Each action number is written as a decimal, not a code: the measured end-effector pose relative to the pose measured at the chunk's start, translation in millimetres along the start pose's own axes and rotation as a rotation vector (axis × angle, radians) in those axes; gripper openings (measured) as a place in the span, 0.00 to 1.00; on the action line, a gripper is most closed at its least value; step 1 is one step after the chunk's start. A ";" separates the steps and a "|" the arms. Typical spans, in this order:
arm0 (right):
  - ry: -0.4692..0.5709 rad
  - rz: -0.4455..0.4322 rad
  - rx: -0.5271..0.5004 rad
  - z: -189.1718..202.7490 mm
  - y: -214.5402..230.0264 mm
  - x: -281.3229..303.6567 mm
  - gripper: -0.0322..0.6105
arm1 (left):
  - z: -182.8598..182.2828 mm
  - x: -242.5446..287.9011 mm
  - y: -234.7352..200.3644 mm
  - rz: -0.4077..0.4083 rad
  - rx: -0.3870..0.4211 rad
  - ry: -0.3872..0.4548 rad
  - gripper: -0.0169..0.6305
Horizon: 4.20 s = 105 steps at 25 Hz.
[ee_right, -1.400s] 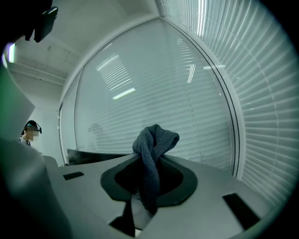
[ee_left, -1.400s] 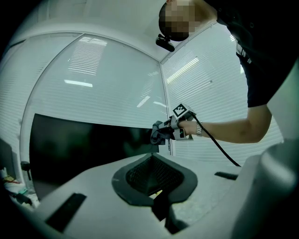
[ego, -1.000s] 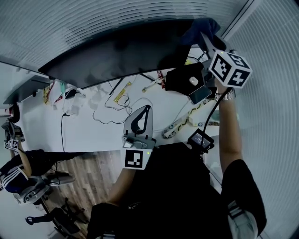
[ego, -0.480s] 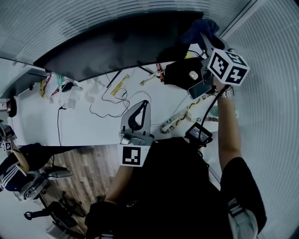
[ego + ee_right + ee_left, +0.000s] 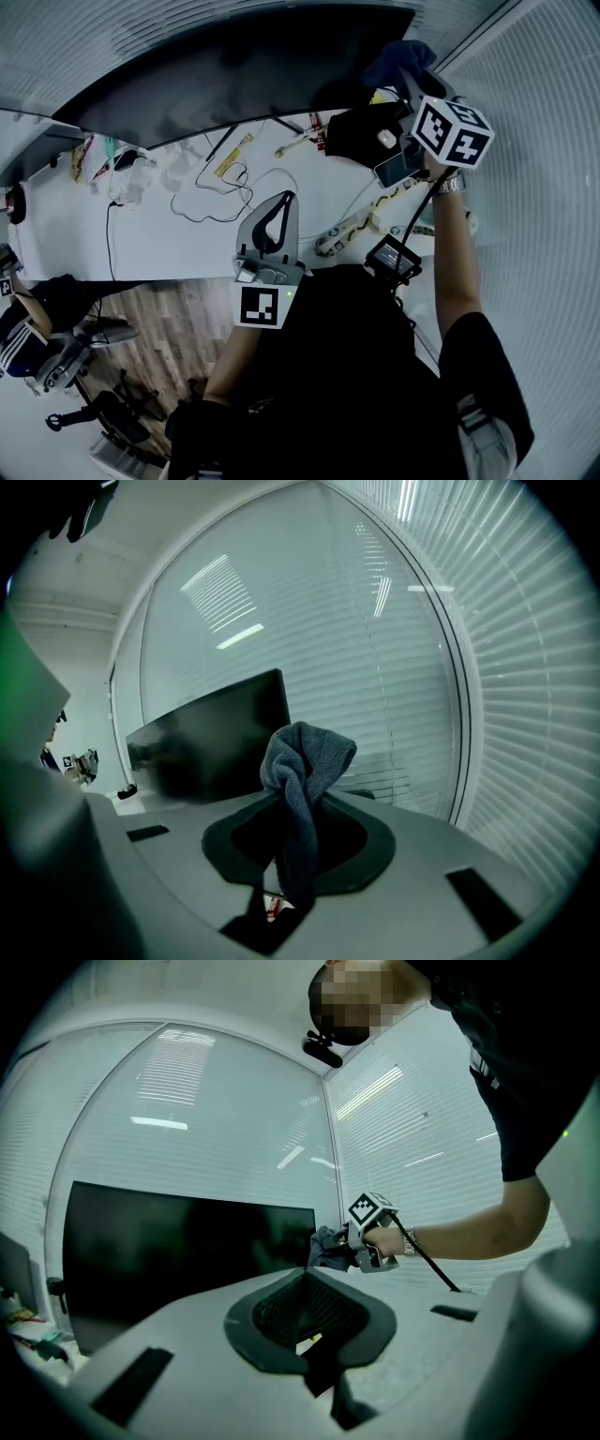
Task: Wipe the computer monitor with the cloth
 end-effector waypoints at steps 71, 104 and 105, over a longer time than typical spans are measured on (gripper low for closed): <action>-0.414 0.152 -0.006 216.1 -19.9 21.3 0.16 | 58.2 -58.3 -74.6 -0.069 -0.084 -0.122 0.04; -0.473 -0.007 -0.069 263.0 -259.2 80.8 0.16 | 28.4 -200.0 -229.7 -0.199 -0.081 -0.116 0.04; -0.474 -0.012 -0.069 264.9 -267.1 82.7 0.16 | 27.8 -204.3 -234.8 -0.201 -0.079 -0.115 0.04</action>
Point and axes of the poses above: the fingertips, and each gripper's own axes: x forward along the fingers, y to its right, z out of its underside, the point moved 5 cm from there along -x, backward along the fingers, and after that the axes turned 15 degrees about y, right-handed, at the moved point
